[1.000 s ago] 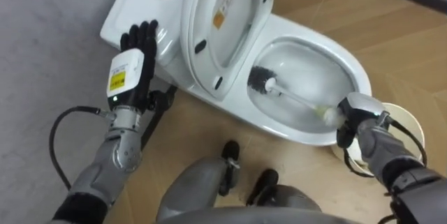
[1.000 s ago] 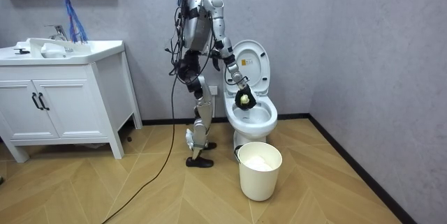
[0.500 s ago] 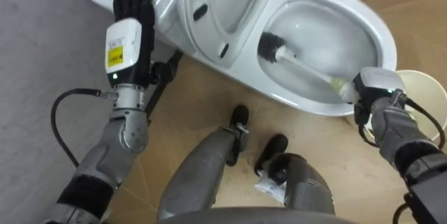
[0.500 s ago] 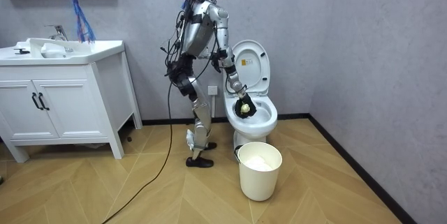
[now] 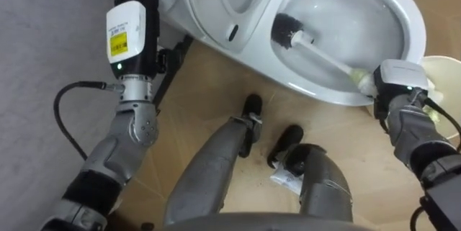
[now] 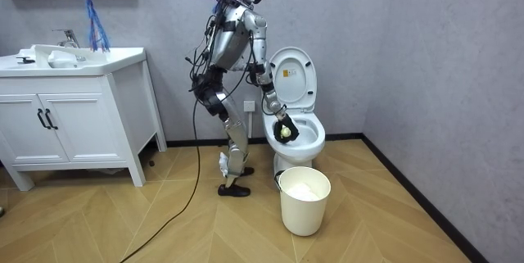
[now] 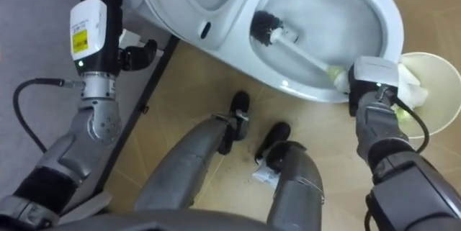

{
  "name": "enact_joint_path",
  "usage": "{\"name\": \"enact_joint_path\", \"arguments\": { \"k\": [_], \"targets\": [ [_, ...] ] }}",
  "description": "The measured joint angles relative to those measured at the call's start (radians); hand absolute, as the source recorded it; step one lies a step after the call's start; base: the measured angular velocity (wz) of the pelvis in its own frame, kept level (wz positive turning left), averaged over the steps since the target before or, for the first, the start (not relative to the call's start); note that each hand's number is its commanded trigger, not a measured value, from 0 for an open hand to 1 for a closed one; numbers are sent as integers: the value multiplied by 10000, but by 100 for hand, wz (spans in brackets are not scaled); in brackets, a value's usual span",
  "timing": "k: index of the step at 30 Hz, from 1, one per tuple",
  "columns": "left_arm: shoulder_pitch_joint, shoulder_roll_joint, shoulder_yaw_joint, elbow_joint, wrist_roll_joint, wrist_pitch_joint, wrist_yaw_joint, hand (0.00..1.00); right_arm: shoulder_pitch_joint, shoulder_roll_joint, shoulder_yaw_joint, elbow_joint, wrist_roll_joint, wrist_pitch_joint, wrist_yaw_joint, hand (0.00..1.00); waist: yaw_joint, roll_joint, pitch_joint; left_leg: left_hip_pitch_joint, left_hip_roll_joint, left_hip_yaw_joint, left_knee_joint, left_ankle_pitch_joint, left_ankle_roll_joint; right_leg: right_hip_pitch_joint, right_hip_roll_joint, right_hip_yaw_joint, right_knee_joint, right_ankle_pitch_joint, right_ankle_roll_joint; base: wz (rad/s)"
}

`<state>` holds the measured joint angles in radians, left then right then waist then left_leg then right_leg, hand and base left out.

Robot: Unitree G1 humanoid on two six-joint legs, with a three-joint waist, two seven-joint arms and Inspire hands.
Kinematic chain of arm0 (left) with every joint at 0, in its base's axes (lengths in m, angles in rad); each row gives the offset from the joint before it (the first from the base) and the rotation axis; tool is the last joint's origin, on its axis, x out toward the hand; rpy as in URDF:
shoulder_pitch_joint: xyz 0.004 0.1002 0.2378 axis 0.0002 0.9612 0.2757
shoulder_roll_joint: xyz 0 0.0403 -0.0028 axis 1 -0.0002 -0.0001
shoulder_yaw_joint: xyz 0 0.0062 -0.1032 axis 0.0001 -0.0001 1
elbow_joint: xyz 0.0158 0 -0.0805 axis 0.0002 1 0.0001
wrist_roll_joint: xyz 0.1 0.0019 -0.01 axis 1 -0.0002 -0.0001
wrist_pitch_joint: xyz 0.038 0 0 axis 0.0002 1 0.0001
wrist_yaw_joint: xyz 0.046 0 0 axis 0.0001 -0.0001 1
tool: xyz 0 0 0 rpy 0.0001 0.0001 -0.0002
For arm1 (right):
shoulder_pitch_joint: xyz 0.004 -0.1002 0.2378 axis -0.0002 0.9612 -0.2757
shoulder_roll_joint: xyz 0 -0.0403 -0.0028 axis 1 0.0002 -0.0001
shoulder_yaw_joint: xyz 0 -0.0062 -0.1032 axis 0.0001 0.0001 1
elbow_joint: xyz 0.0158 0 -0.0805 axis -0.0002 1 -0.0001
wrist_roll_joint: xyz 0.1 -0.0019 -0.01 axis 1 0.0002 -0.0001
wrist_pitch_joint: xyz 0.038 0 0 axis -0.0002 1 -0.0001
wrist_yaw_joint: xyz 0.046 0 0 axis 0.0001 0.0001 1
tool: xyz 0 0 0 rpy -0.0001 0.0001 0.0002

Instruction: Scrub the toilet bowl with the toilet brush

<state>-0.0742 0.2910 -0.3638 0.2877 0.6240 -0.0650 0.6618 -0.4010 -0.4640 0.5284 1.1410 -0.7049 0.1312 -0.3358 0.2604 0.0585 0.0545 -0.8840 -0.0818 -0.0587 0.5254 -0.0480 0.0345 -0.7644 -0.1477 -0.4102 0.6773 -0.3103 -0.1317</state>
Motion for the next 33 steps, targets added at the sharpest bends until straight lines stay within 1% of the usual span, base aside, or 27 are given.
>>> {"name": "enact_joint_path", "arguments": {
  "k": [1,2,3,4,5,7,9,10,11,14,15,17,21,24,27,30,32,33],
  "targets": [
    [0,21,-54,-70,-5,45,12,0,-139,-98,45,138,73,-10,-28,100,10,7,0,-105,-34,60,106,0,1,-125,-80,3,171,-65,-13,6],
    [-1,81,-96,-139,-10,141,15,0,-212,-120,179,203,297,-24,-21,100,24,-25,14,-143,-35,100,155,-1,3,-182,-104,27,265,-98,-21,5],
    [-5,114,-110,-154,-21,163,14,0,-258,-123,224,261,402,-30,-26,100,27,-52,24,-148,-37,130,167,-1,3,-212,-128,40,321,-116,-29,3],
    [-5,143,-150,-208,-63,211,-7,0,-323,-152,336,288,549,-24,-23,100,23,-72,36,-183,-47,200,238,-3,6,-265,-215,40,484,-200,-45,10],
    [-2,179,-288,-278,-298,293,-36,0,-337,-220,425,311,865,-25,-26,100,23,-92,29,-220,-82,257,254,-3,8,-341,-296,38,644,-288,-28,13],
    [-41,295,-406,-446,-588,308,-49,0,-458,-332,538,394,1552,-119,33,100,-20,-190,39,-359,-184,225,258,41,43,-545,-463,-1,901,-353,-56,18],
    [-97,374,-425,-518,-658,316,-123,0,-624,-335,508,542,1945,-127,133,100,-61,-238,33,-461,-207,254,246,25,17,-682,-529,4,1069,-359,-55,6],
    [-93,427,-435,-628,-659,387,-232,0,-733,-333,472,660,2294,-152,145,100,-61,-249,40,-487,-228,290,245,53,36,-758,-574,34,1151,-347,-42,0],
    [-91,480,-440,-706,-663,450,-382,0,-832,-333,451,786,2795,-155,162,100,-58,-304,46,-499,-300,291,242,63,52,-843,-640,110,1268,-368,-14,0],
    [-60,492,-396,-742,-663,534,-583,0,-986,-335,137,1070,3895,-204,236,100,-40,-323,48,-558,-353,305,256,133,79,-934,-722,114,1384,-370,14,2],
    [-32,492,-378,-747,-669,571,-642,0,-987,-335,32,1112,4036,-207,236,100,-43,-323,48,-566,-361,305,263,164,55,-943,-736,108,1400,-369,11,5],
    [30,492,-378,-733,-668,596,-729,0,-998,-334,-210,1209,4430,-223,236,100,-27,-321,46,-566,-378,312,267,199,59,-949,-756,107,1426,-325,-33,0],
    [16,489,-378,-653,-643,597,-808,0,-1024,-293,-343,1399,4451,-251,233,100,-24,-318,44,-532,-405,320,270,215,88,-921,-789,110,1459,-315,-30,0],
    [13,482,-375,-538,-660,611,-811,0,-1080,-243,-408,1484,4131,-251,224,100,37,-311,41,-514,-403,320,262,216,89,-909,-784,112,1453,-313,-31,0],
    [30,432,-386,-319,-665,698,-849,0,-1060,-190,-389,1557,3607,-201,213,100,152,-298,37,-464,-382,309,261,214,87,-836,-753,94,1407,-308,-40,0],
    [186,429,-441,-216,-940,900,-1098,0,-1048,-174,-228,1563,3122,-90,203,100,222,-280,39,-464,-363,276,256,212,85,-806,-704,77,1353,-303,-29,1],
    [313,409,-714,297,-1079,1111,-1465,0,-1060,-173,-44,1543,2469,-95,143,100,225,-208,52,-486,-333,232,258,209,89,-783,-651,27,1240,-290,4,0],
    [379,380,-780,400,-1131,1123,-1520,0,-1041,-167,3,1523,2213,-85,101,100,226,-187,53,-485,-329,206,265,207,91,-752,-656,-31,1209,-290,15,0]
  ]
}}
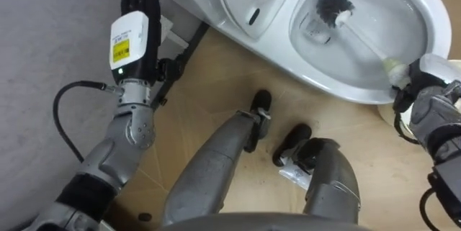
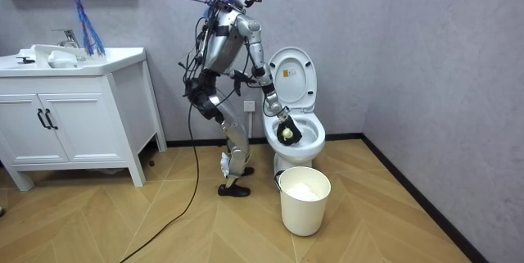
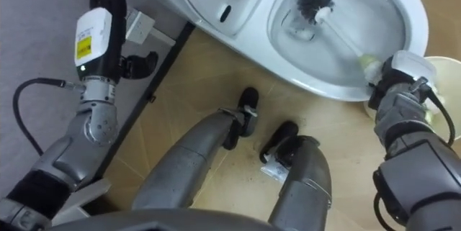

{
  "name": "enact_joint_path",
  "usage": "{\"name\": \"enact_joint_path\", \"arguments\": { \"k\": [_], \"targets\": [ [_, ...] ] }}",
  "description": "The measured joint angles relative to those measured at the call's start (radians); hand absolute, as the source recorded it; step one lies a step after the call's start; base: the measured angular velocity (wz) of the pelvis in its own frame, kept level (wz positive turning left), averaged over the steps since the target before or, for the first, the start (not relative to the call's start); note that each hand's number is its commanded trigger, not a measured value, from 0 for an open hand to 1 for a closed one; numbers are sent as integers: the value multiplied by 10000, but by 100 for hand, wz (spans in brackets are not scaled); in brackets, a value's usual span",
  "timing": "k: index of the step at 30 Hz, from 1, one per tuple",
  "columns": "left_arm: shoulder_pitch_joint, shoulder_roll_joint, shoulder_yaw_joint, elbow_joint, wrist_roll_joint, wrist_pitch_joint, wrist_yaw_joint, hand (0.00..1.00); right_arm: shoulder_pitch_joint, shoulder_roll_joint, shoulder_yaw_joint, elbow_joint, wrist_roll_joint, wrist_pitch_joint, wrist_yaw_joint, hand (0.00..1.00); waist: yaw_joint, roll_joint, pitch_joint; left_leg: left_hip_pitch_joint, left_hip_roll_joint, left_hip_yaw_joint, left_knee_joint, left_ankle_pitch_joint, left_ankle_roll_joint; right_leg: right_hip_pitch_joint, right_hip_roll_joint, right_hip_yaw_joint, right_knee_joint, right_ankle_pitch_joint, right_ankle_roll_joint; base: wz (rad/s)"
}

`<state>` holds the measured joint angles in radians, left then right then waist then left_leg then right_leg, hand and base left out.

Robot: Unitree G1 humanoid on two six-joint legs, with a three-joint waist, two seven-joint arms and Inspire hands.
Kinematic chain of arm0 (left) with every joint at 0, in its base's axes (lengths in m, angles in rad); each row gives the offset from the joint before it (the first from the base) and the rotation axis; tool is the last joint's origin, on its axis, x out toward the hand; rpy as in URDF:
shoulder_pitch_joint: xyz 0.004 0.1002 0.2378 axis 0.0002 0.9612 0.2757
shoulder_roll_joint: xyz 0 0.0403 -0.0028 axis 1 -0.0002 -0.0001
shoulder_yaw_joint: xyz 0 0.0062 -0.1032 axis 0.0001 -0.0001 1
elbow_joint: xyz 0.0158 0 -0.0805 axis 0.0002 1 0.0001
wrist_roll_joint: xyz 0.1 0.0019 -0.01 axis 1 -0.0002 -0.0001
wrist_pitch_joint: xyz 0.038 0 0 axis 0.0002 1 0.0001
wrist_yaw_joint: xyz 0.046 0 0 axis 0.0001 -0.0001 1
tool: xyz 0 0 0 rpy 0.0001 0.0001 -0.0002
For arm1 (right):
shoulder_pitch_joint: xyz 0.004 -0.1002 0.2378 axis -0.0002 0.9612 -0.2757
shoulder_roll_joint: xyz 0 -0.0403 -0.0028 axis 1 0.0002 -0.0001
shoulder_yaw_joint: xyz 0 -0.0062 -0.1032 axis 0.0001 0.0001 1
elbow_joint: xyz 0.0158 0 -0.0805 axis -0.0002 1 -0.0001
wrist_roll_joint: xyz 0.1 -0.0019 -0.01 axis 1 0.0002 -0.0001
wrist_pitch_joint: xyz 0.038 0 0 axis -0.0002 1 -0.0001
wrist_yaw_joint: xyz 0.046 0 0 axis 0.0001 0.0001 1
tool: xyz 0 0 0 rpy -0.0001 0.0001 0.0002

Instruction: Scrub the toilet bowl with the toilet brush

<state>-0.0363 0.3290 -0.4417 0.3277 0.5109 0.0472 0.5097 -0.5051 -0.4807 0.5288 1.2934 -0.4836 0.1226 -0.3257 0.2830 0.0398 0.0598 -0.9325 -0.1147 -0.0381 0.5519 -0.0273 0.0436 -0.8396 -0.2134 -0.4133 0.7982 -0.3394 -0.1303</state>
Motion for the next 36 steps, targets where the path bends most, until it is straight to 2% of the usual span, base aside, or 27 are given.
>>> {"name": "enact_joint_path", "arguments": {
  "k": [2,5,9,13,20,21,23,24,26,29,31,36],
  "targets": [
    [164,-101,-208,107,-282,96,-159,0,144,37,220,-53,-1112,88,-150,100,64,33,18,-10,-12,-89,27,-19,14,72,37,-53,-46,-10,25,9],
    [115,-129,-335,110,-499,89,-203,0,170,23,538,-31,-1849,330,-138,100,290,114,29,-36,28,-195,23,-10,1,121,141,-113,-208,-34,82,0],
    [95,-126,-337,109,-689,-27,-272,0,184,-59,763,-103,-1917,443,-262,100,297,246,5,-30,-6,-213,9,-12,7,111,121,-100,-209,-24,104,-3],
    [69,-119,-337,105,-733,-285,-575,0,459,-342,836,-614,-2256,537,-274,100,385,497,-23,34,87,-210,21,-12,7,208,254,-67,-368,88,144,-9],
    [-154,-25,-352,188,-1304,-545,-693,0,519,-550,1061,-890,-1864,416,-330,100,479,496,-26,28,182,-196,11,10,-26,190,320,-78,-402,163,31,-3],
    [-156,-2,-332,184,-1328,-553,-697,0,519,-594,1061,-894,-1768,355,-327,100,487,490,-27,20,184,-196,6,10,-26,179,321,-78,-399,166,26,0],
    [-148,146,-306,19,-1498,-541,-687,0,503,-772,1031,-851,-1209,76,-326,100,487,327,-82,-73,136,-172,-75,53,-81,13,198,-110,-329,181,-27,0],
    [-148,198,-308,-29,-1539,-541,-687,0,490,-799,1032,-830,-1060,-11,-326,100,484,306,-76,-100,138,-167,-68,54,-80,-11,196,-110,-314,184,-31,0],
    [-106,444,-306,-293,-1582,-515,-680,0,344,-789,1026,-593,-406,-285,-307,100,426,70,-67,-218,114,-32,-60,116,-60,-208,85,-54,-93,179,-8,5],
    [-104,488,-130,-350,-1511,-518,-658,0,234,-787,654,-427,-209,-559,-199,100,336,-146,-53,-344,4,33,-48,172,-5,-433,-74,16,151,127,-19,7],
    [-70,490,44,-350,-1455,-518,-594,0,73,-790,493,-417,-286,-564,-231,100,225,-172,-43,-429,-21,70,-46,213,-29,-544,-131,27,213,127,-21,2],
    [-103,495,88,-551,-1094,-521,-318,0,-294,-786,386,-430,-491,-398,-441,100,224,-171,-49,-458,-28,39,126,191,36,-490,-122,-15,219,161,-59,4]
  ]
}}
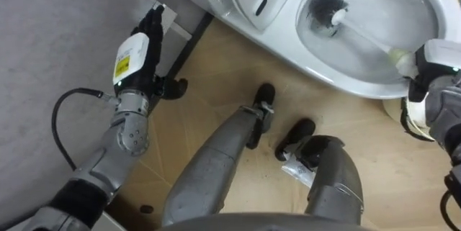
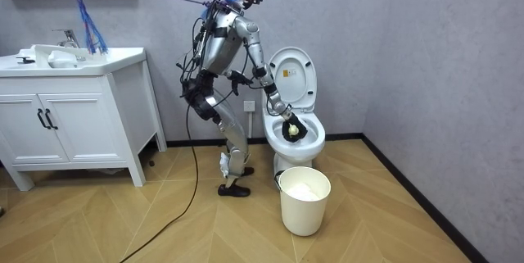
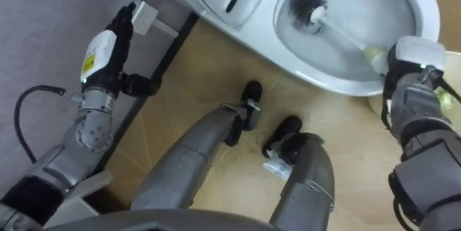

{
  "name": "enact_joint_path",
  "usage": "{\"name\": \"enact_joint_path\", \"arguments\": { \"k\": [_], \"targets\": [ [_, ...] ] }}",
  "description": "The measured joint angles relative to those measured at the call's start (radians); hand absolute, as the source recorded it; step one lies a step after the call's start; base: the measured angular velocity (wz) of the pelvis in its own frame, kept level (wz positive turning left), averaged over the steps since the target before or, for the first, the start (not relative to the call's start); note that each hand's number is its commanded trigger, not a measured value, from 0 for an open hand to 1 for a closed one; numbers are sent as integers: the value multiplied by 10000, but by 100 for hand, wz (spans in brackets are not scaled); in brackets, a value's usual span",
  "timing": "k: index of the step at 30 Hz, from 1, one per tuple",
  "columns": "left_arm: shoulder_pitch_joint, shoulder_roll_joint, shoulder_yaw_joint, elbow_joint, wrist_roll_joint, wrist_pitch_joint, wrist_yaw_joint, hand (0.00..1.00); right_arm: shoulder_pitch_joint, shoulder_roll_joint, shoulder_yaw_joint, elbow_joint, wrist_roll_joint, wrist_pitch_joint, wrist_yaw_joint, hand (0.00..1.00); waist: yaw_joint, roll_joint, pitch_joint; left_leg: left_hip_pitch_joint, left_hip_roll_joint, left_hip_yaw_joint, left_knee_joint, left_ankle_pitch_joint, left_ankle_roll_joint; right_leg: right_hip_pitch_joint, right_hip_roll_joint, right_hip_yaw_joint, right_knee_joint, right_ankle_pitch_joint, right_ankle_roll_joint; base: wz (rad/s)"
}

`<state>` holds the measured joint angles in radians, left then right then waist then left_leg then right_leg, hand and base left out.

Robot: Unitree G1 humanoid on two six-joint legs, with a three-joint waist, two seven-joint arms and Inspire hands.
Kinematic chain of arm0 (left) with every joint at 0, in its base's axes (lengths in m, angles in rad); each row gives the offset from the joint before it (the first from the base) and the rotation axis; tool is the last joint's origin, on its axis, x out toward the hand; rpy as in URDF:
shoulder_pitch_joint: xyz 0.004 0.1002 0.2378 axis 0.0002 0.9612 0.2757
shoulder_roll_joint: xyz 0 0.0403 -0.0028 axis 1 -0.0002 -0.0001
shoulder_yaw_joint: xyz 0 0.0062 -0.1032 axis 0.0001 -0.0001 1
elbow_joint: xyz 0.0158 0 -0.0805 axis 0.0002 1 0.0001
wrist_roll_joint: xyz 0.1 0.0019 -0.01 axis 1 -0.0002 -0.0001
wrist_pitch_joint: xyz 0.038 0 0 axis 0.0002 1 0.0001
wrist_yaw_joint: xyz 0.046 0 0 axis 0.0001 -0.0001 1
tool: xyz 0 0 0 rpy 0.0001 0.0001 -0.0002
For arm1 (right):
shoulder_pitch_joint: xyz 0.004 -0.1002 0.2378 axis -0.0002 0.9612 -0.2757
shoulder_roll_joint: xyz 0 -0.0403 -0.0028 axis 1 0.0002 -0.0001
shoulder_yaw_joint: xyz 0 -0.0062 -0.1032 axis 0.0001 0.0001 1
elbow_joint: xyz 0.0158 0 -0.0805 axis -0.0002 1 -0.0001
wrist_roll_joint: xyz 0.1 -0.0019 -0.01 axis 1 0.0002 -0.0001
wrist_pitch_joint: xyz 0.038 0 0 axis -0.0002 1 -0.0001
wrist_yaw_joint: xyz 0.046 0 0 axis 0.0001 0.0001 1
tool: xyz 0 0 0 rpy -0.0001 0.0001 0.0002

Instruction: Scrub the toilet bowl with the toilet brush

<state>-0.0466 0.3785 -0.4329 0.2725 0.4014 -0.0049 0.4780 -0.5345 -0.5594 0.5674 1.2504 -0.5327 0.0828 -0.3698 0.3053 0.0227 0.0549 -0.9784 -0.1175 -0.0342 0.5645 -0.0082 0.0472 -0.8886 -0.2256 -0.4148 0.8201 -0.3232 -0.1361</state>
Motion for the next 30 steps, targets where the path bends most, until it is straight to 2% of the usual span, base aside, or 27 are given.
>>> {"name": "enact_joint_path", "arguments": {
  "k": [3,5,8,12,14,16,20,23,25,30],
  "targets": [
    [-51,-30,20,-346,709,-23,304,0,55,141,30,1,-356,139,17,100,63,37,-10,-49,54,-82,229,-135,18,93,116,-22,-48,-20,37,-3],
    [-147,-54,21,-565,1052,-94,543,0,158,297,297,-27,-687,287,37,100,101,230,-9,-24,112,-194,471,-345,16,311,253,-81,-107,-40,77,-10],
    [-345,-156,37,-638,1578,-194,892,0,279,595,308,-30,-1079,608,259,100,302,440,-26,144,204,-232,419,-390,16,510,416,-80,-388,-8,211,-10],
    [-383,-178,73,-689,1606,-182,1266,0,278,691,309,-20,-1209,911,273,100,338,623,-9,146,212,-251,426,-396,6,524,450,-79,-412,-11,208,1],
    [-399,-191,149,-644,1597,-175,1475,0,271,748,317,-115,-1277,1057,292,100,358,781,5,146,287,-269,467,-441,-37,615,541,-128,-490,-16,189,-2],
    [-401,-187,255,-650,1579,-176,1510,0,268,839,333,-149,-1336,1187,326,100,356,841,-11,207,368,-288,444,-460,-64,743,570,-281,-611,-1,140,-2],
    [-418,-178,289,-618,1397,-176,1700,0,252,858,415,-276,-1351,1290,554,100,350,1079,-3,397,455,-473,396,-502,-171,1037,814,-336,-958,85,68,-1],
    [-422,-215,352,-503,1386,-142,1995,0,308,866,558,-641,-1355,1452,802,100,266,1126,-1,435,572,-503,333,-513,-234,1154,1002,-349,-1207,196,-43,-2],
    [-421,-282,346,-436,1392,-74,2128,0,408,908,602,-817,-1361,1594,908,100,242,1143,-4,485,593,-508,349,-530,-260,1259,1090,-350,-1282,201,-45,2],
    [-436,-360,555,-437,1394,49,2470,0,453,934,597,-1216,-1428,1690,996,100,2,1147,-9,430,669,-483,343,-556,-296,1251,1143,-382,-1380,222,-84,0]
  ]
}}
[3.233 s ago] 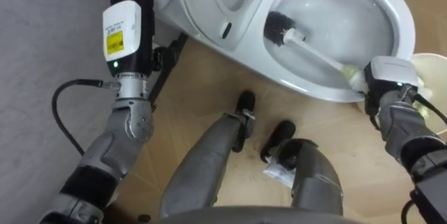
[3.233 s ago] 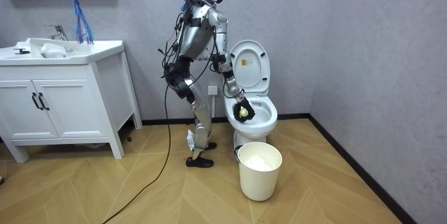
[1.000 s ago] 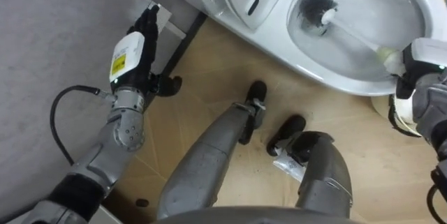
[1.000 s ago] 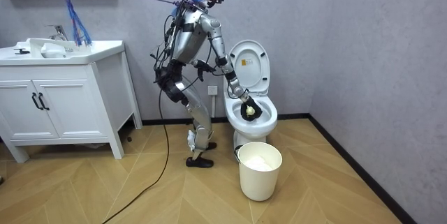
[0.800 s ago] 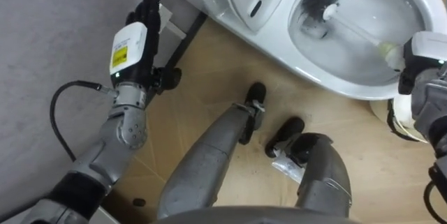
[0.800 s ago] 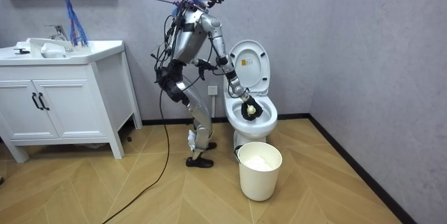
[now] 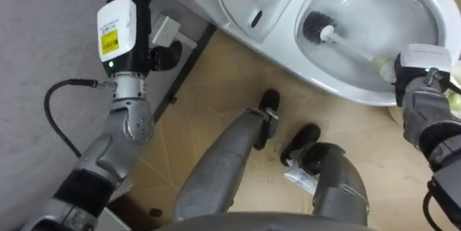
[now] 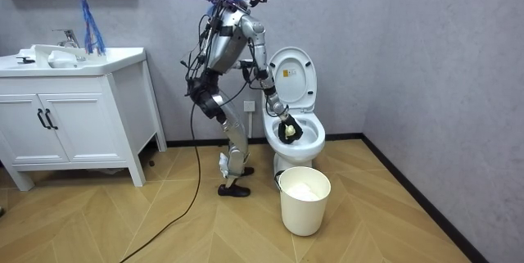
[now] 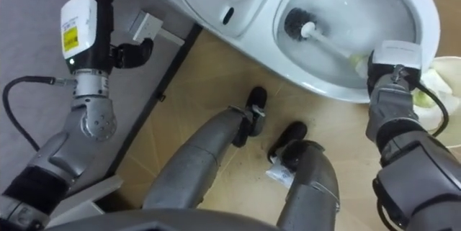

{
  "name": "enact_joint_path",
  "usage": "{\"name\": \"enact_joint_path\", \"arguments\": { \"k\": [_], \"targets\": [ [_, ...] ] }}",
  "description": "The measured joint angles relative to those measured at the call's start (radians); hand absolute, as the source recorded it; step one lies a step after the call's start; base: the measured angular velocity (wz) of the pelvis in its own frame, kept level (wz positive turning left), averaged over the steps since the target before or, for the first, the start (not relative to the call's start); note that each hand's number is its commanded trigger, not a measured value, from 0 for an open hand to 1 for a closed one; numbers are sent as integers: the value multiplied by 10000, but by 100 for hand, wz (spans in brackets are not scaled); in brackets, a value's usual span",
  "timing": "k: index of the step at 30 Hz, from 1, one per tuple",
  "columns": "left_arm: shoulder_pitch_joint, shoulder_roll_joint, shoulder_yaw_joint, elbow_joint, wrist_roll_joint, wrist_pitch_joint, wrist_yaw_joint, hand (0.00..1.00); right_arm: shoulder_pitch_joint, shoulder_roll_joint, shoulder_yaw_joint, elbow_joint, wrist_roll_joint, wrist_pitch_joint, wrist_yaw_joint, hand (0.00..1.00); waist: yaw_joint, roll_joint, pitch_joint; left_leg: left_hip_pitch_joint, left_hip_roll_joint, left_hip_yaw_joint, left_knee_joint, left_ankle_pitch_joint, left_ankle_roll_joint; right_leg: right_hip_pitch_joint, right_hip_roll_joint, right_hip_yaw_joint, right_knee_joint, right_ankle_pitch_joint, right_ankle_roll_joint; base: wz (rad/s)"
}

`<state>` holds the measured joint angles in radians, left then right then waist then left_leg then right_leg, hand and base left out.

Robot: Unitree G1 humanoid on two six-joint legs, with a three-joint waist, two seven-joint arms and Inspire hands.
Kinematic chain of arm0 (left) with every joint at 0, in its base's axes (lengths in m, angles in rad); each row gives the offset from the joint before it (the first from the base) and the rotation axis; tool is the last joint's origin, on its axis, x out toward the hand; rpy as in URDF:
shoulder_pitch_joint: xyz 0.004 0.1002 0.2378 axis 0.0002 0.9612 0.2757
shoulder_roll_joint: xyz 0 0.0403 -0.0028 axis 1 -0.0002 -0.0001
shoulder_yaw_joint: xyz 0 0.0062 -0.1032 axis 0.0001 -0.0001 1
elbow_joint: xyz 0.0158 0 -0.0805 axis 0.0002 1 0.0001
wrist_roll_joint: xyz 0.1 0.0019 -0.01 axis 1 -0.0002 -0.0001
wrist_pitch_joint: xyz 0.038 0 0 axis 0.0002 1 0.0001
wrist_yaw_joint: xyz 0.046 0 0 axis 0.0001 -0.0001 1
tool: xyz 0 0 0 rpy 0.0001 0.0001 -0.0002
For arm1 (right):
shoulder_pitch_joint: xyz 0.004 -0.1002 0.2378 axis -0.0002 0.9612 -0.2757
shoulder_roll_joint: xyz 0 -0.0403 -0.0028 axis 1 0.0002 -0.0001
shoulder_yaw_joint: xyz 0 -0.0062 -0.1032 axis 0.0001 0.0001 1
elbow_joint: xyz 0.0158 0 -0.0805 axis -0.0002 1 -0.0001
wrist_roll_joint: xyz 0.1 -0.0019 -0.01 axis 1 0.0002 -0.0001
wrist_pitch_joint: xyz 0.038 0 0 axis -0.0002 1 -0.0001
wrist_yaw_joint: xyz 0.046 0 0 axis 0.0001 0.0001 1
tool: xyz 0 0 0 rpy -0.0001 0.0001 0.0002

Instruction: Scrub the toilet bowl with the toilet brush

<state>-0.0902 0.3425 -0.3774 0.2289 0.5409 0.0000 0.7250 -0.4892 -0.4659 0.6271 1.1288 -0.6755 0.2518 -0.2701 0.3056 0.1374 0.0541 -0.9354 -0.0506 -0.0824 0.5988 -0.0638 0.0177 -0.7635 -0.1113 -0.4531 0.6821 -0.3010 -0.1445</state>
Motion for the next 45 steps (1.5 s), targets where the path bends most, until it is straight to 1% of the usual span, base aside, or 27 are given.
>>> {"name": "enact_joint_path", "arguments": {
  "k": [2,6,8,9,11,12,13,15,16,17,18,19,21,23,27,28,30,33,34,35,37,39,40,42,43,44,45],
  "targets": [
    [-77,2,8,12,-2,32,123,0,-25,80,6,-21,-35,0,-13,100,-122,-2,-2,-1,-5,3,-10,1,13,1,-3,-12,-21,10,3,0],
    [-479,48,-123,387,-18,64,162,0,-77,48,209,67,93,-1,26,100,-116,-29,-1,26,-17,53,94,21,71,-21,-40,58,98,23,17,-2],
    [-662,21,-193,703,-54,66,309,0,-226,-15,263,120,183,-43,56,100,-109,-121,11,33,-13,268,30,12,88,-152,-190,190,314,8,-8,-15],
    [-670,38,-193,705,-56,68,308,0,-284,-20,264,157,228,-98,99,100,-115,-200,13,27,-27,297,-18,2,89,-250,-221,280,392,-1,-6,-10],
    [-743,155,-231,719,-57,70,302,0,-523,-92,276,363,840,-419,175,100,-327,-430,48,-8,-185,466,-192,162,114,-499,-475,385,700,-52,8,9],
    [-773,236,-269,718,-65,70,309,0,-571,-183,282,397,1056,-530,170,100,-394,-510,48,-60,-191,538,-168,184,133,-586,-525,408,795,-72,4,14],
    [-788,421,-301,726,-80,71,363,0,-676,-142,284,465,1496,-722,168,100,-568,-673,49,-143,-167,666,-130,217,144,-733,-620,438,940,-97,-1,9],
    [-938,494,-301,851,-102,71,403,0,-703,-97,149,481,1930,-932,144,100,-762,-814,92,-170,-178,717,-166,262,149,-778,-663,463,1032,-114,29,11],
    [-1040,535,-353,973,-77,102,203,0,-749,-29,-59,479,2050,-1078,135,100,-939,-958,105,-168,-198,821,-214,266,143,-830,-787,473,1137,-128,49,17],
    [-1109,639,-573,1072,-77,238,-102,0,-927,58,-337,479,2062,-1266,121,100,-1224,-1104,179,-170,-278,909,-211,266,147,-933,-899,586,1328,-182,103,14],
    [-1145,661,-688,1112,-76,307,-237,0,-1037,76,-442,474,2082,-1354,89,100,-1323,-1186,231,-181,-297,967,-189,266,150,-986,-950,634,1415,-194,121,0],
    [-1206,537,-656,1087,-69,402,-23,0,-1165,48,-627,486,2120,-1512,-58,100,-1353,-1344,265,-253,-303,1063,-110,262,181,-1139,-978,769,1539,-189,156,-16],
    [-1362,446,-664,1136,-5,456,-9,0,-1323,-7,-636,501,2004,-1514,-197,100,-1349,-1444,264,-315,-313,1103,-95,260,195,-1225,-995,817,1555,-191,220,-13],
    [-1489,486,-681,1165,125,452,-175,0,-1418,-9,-629,500,1620,-1533,-194,100,-1343,-1564,268,-317,-337,1155,-153,291,151,-1281,-1043,856,1532,-103,246,-2],
    [-1554,536,-767,1173,226,453,-375,0,-1378,51,-565,345,298,-1472,-83,100,-1334,-1565,261,-297,-340,1199,-160,301,138,-1271,-1056,881,1494,-3,306,-5],
    [-1592,531,-796,1258,227,455,-376,0,-1349,145,-494,331,-238,-1342,-74,100,-1332,-1546,251,-261,-340,1209,-136,302,138,-1230,-1055,888,1480,37,318,-9],
    [-1599,464,-872,1410,210,471,-375,0,-1319,326,-305,272,-427,-1147,-55,100,-1226,-1484,232,-179,-325,1216,-102,302,141,-1149,-1041,897,1448,62,328,-14],
    [-1576,364,-1079,1481,186,597,-390,0,-1240,383,-184,79,-414,-754,3,100,-1094,-1258,182,-112,-339,1113,-209,302,138,-1088,-976,869,1233,105,331,-19],
    [-1561,267,-1133,1490,192,653,-396,0,-1066,405,-186,-91,-377,-593,0,100,-1086,-1095,174,-103,-342,1040,-236,306,133,-1053,-949,805,1130,168,339,-4],
    [-1543,167,-1149,1585,199,665,-418,0,-853,483,-194,-176,-358,-444,11,100,-1088,-968,125,-94,-347,1041,-287,309,131,-1015,-936,812,1084,204,359,0],
    [-1524,32,-1152,1751,193,715,-433,0,-563,694,-217,-208,-279,-278,88,100,-1107,-843,44,-51,-347,1058,-448,344,79,-1010,-930,819,915,326,350,-5],
    [-1489,-24,-1130,1784,156,838,-438,0,-386,901,-226,-218,-236,-146,259,100,-1085,-813,32,-16,-324,1081,-419,342,72,-1006,-985,755,804,453,278,-26],
    [-1402,-68,-1089,1816,76,845,-435,0,-333,1020,-219,-217,-215,-79,464,100,-1047,-713,35,-46,-264,1066,-214,257,169,-950,-1043,584,821,474,259,-40],
    [-1267,-65,-1067,1814,-137,846,-402,0,-174,1205,-212,-283,-104,93,586,100,-1043,-586,17,-169,-142,1107,487,-255,62,-896,-1291,172,838,475,252,-42],
    [-1066,-36,-1065,1778,-342,844,-293,0,-55,1312,-215,-437,117,154,620,100,-1048,-572,-38,-76,26,1043,1614,-722,109,-781,-1544,-154,876,472,249,-39],
    [-934,-55,-1042,1740,-452,827,-158,0,6,1325,-217,-551,243,245,625,100,-1097,-479,-98,224,93,812,1858,-1559,68,-774,-1732,-404,851,472,250,-24],
    [-943,-81,-1039,1718,-461,820,-139,0,0,1306,-233,-564,393,304,587,100,-1173,-375,-113,227,72,794,1659,-1609,69,-785,-1769,-477,815,505,303,17]
  ]
}}
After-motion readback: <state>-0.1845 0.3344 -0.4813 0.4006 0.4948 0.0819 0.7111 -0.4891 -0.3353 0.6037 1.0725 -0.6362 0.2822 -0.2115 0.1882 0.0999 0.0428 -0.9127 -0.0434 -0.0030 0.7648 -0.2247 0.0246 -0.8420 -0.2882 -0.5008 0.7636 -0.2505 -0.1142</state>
